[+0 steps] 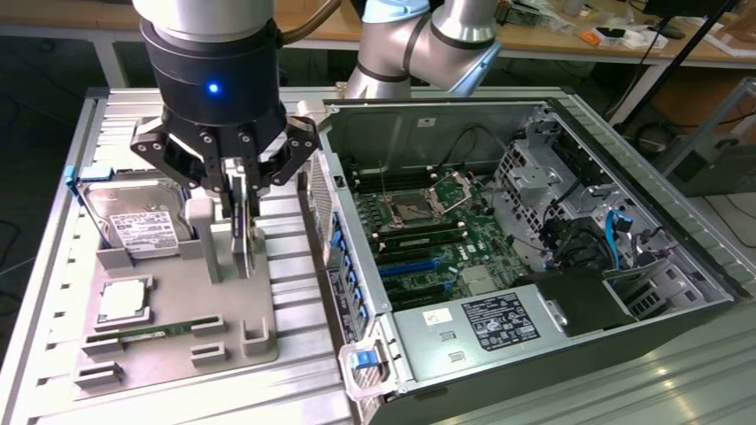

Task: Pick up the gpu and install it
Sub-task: 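Pick up the gpu and move the gpu toward the slot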

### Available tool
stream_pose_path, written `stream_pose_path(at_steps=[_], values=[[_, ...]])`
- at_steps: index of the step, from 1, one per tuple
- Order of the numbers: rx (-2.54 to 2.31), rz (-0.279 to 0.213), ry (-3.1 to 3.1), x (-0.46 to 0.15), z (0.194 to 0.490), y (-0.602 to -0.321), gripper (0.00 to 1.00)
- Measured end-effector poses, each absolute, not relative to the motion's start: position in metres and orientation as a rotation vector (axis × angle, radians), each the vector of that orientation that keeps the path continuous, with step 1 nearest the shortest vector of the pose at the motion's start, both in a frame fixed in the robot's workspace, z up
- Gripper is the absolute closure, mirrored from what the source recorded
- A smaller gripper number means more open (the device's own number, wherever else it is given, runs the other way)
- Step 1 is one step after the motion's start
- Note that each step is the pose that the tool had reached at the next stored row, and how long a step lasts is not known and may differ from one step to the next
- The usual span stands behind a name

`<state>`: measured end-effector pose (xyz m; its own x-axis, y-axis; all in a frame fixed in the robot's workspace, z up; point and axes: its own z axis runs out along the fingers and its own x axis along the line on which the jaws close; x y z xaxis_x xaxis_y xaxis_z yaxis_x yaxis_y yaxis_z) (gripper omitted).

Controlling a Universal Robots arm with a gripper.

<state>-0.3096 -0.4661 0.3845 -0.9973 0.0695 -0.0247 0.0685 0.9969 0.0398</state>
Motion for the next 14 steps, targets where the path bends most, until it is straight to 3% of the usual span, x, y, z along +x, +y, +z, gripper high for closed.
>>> stream_pose_path(at_steps=[14], values=[[0.108,0.061,3.113,-0.3096,0.3928,-0.4662,0.73]])
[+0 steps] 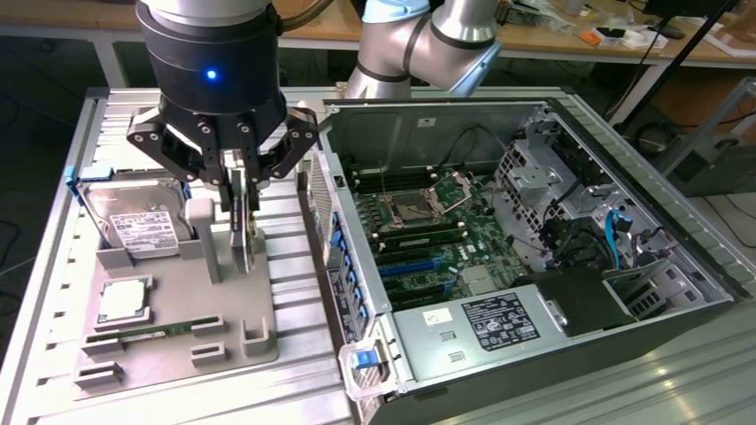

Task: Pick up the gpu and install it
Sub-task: 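Pick up the gpu and move the gpu toward the slot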

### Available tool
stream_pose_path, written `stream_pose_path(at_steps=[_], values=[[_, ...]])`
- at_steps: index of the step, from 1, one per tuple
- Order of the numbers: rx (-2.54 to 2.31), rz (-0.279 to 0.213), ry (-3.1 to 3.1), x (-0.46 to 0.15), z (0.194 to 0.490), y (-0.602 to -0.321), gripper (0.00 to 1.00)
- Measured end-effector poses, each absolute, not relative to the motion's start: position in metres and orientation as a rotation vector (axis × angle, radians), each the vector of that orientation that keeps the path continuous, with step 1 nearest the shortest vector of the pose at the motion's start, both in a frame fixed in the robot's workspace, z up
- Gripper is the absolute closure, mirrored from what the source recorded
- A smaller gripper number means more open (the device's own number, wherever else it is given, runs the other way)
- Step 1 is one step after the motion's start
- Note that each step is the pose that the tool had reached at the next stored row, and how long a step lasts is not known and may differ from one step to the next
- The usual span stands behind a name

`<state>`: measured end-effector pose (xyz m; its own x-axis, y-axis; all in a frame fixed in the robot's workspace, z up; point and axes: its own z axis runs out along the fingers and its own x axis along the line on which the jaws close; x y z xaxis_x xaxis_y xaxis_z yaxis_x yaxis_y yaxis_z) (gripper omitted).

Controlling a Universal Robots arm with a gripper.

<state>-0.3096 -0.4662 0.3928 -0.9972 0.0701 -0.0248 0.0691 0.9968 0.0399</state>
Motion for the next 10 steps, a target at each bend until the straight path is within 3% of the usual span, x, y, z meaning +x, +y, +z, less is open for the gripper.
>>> stream_pose_path(at_steps=[10], values=[[0.108,0.061,3.113,-0.3096,0.3951,-0.4661,0.73]])
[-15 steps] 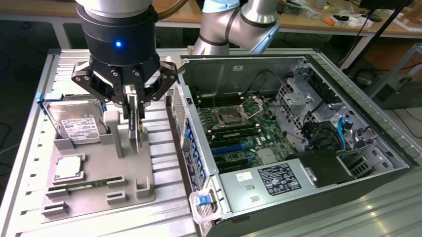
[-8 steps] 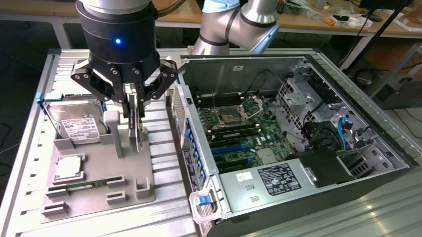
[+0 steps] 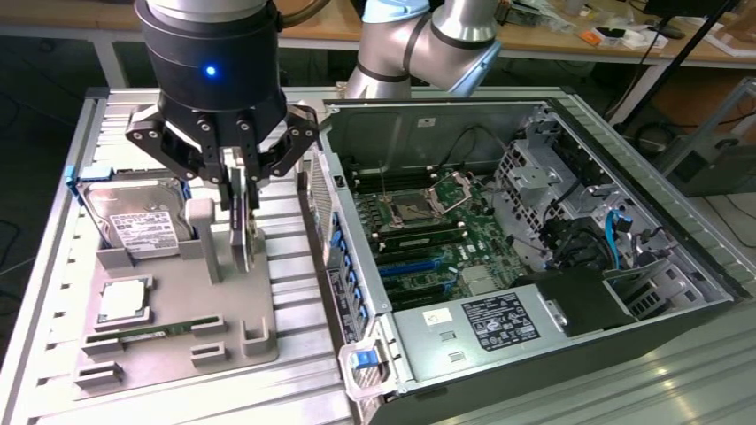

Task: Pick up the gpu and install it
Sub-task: 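Pick up the gpu and move the gpu toward the slot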

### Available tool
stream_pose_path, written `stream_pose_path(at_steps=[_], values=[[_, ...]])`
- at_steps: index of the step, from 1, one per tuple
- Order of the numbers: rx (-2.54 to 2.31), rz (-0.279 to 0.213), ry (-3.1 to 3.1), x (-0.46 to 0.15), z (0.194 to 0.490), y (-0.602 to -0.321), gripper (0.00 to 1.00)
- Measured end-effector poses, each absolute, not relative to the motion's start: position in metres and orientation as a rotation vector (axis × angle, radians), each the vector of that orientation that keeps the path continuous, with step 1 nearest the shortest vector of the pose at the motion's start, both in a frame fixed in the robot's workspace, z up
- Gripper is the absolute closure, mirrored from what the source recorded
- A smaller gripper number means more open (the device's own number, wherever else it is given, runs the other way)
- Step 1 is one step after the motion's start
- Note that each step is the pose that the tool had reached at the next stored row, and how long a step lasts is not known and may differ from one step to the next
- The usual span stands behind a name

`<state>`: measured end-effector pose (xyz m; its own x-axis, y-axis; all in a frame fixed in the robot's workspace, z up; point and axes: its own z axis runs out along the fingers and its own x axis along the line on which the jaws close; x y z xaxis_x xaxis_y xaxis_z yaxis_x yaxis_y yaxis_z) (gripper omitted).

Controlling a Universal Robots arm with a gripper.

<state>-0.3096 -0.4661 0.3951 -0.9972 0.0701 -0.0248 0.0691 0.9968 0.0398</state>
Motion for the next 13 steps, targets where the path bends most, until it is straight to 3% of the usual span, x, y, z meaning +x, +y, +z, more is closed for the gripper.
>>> stream_pose_path(at_steps=[13], values=[[0.109,0.061,3.113,-0.3096,0.4005,-0.4662,0.73]])
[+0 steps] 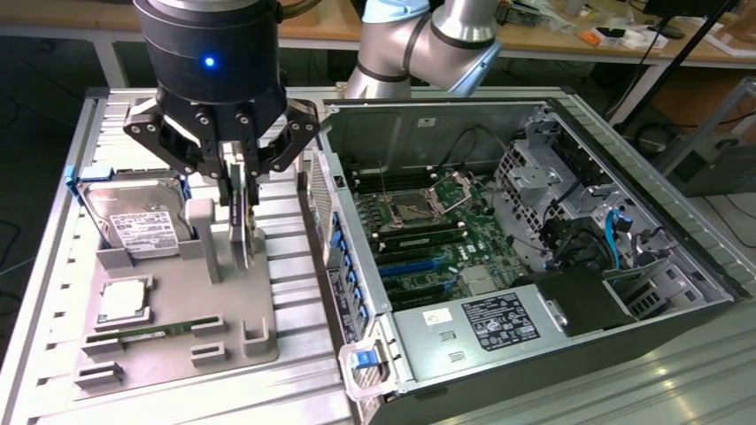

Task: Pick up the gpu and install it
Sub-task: 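Pick up the gpu and move the gpu toward the slot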

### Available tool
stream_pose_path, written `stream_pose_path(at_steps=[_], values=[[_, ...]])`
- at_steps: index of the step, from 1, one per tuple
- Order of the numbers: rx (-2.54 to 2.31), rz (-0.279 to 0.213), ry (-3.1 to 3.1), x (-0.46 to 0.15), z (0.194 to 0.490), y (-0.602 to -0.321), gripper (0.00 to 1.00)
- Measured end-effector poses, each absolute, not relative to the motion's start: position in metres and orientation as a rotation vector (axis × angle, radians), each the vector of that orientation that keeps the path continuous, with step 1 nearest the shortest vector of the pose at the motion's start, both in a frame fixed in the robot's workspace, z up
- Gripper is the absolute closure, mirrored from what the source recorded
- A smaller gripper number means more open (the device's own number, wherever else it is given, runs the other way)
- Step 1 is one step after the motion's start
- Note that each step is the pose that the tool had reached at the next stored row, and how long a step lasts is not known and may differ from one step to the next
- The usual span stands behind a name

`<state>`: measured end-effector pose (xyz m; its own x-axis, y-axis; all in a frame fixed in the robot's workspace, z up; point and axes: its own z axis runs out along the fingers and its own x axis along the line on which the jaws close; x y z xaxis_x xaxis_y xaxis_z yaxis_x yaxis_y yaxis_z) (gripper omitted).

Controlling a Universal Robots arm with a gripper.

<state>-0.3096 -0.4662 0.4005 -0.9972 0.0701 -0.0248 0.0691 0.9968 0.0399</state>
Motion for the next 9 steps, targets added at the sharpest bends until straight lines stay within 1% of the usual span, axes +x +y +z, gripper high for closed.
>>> stream_pose_path(at_steps=[9], values=[[0.108,0.061,3.113,-0.3096,0.4033,-0.4661,0.73]])
